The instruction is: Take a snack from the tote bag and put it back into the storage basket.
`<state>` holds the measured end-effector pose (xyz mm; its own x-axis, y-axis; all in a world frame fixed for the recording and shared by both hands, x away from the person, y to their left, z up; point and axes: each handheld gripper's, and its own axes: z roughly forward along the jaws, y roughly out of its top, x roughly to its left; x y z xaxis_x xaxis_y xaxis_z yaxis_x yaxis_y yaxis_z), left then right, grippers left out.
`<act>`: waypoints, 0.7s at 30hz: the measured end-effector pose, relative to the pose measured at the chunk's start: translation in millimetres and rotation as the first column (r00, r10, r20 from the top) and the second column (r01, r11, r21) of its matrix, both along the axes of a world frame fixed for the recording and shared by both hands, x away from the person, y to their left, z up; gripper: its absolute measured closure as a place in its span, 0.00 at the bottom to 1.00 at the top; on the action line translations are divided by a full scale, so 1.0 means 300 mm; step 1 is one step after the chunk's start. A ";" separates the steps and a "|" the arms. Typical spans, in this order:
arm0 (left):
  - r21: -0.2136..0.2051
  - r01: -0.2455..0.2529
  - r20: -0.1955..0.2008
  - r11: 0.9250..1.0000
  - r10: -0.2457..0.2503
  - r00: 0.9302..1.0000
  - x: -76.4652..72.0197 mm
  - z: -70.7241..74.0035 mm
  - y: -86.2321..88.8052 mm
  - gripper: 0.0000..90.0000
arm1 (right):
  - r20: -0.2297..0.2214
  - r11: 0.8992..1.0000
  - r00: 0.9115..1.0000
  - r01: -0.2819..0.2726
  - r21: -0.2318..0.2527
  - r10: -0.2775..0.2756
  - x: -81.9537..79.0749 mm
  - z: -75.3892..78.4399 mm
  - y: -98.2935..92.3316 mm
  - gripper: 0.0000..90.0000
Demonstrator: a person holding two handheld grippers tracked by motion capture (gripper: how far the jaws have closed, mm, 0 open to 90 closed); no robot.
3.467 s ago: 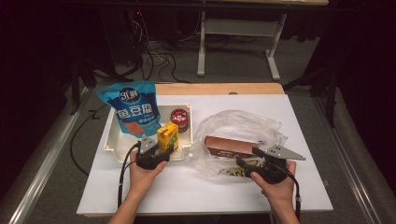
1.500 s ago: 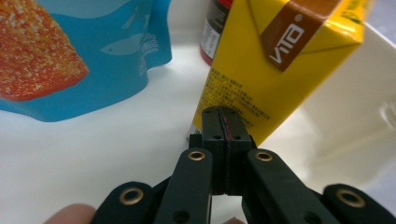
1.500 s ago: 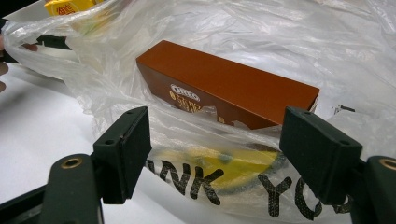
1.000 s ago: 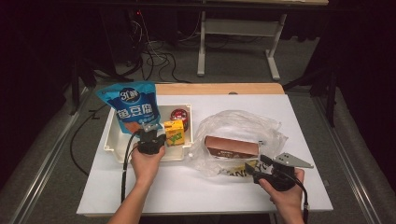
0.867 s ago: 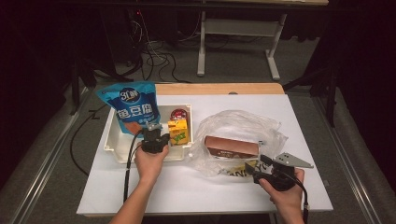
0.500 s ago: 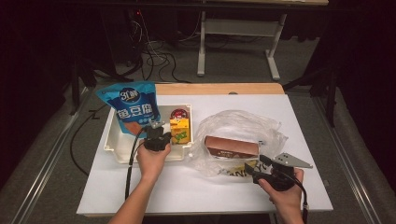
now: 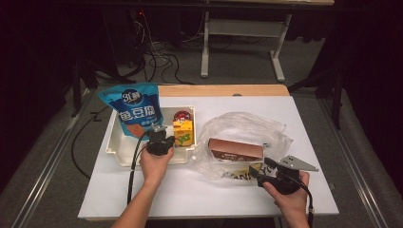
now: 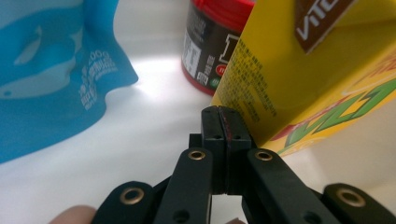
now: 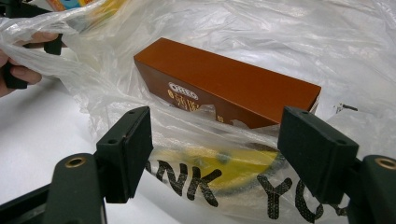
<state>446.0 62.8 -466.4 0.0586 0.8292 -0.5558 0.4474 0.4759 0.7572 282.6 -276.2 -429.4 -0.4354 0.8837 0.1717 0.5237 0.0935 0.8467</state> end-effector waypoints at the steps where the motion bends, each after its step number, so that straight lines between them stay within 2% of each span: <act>1: 0.003 0.000 0.004 1.000 0.000 1.000 -0.005 -0.004 0.004 1.00 | 0.000 1.000 1.000 0.000 0.000 0.000 0.000 0.000 0.000 0.30; 3: -0.002 -0.003 0.004 1.000 0.003 1.000 -0.015 -0.007 0.008 1.00 | 0.001 1.000 1.000 0.001 -0.003 -0.001 0.000 0.000 -0.001 0.30; 9: -0.014 0.001 0.037 1.000 0.000 0.999 -0.067 -0.005 0.017 1.00 | 0.009 1.000 1.000 0.003 -0.010 -0.003 -0.004 0.006 -0.004 0.30; 11: -0.034 0.009 0.068 0.999 -0.007 0.998 -0.111 0.018 0.030 1.00 | 0.014 1.000 1.000 0.006 -0.012 -0.006 -0.003 0.008 -0.009 0.32; 13: -0.035 0.016 0.074 0.999 -0.013 0.997 -0.126 0.028 0.036 1.00 | 0.013 1.000 1.000 0.006 -0.010 -0.006 -0.003 0.008 -0.010 0.32; 16: -0.037 0.032 0.118 0.999 -0.027 0.993 -0.191 0.072 0.045 1.00 | 0.020 1.000 1.000 0.019 -0.009 -0.019 -0.003 0.012 -0.012 0.33; 17: -0.037 0.032 0.118 0.999 -0.027 0.993 -0.191 0.072 0.045 1.00 | 0.022 1.000 0.999 0.029 -0.007 -0.029 -0.004 0.013 -0.013 0.33; 18: -0.049 0.044 0.133 0.998 -0.037 0.990 -0.225 0.091 0.049 1.00 | 0.026 0.999 0.999 0.037 -0.004 -0.037 -0.004 0.016 -0.016 0.33; 21: -0.043 0.078 0.156 0.996 -0.070 0.985 -0.273 0.118 0.042 1.00 | 0.031 0.999 0.999 0.037 -0.009 -0.037 -0.004 0.020 -0.019 0.36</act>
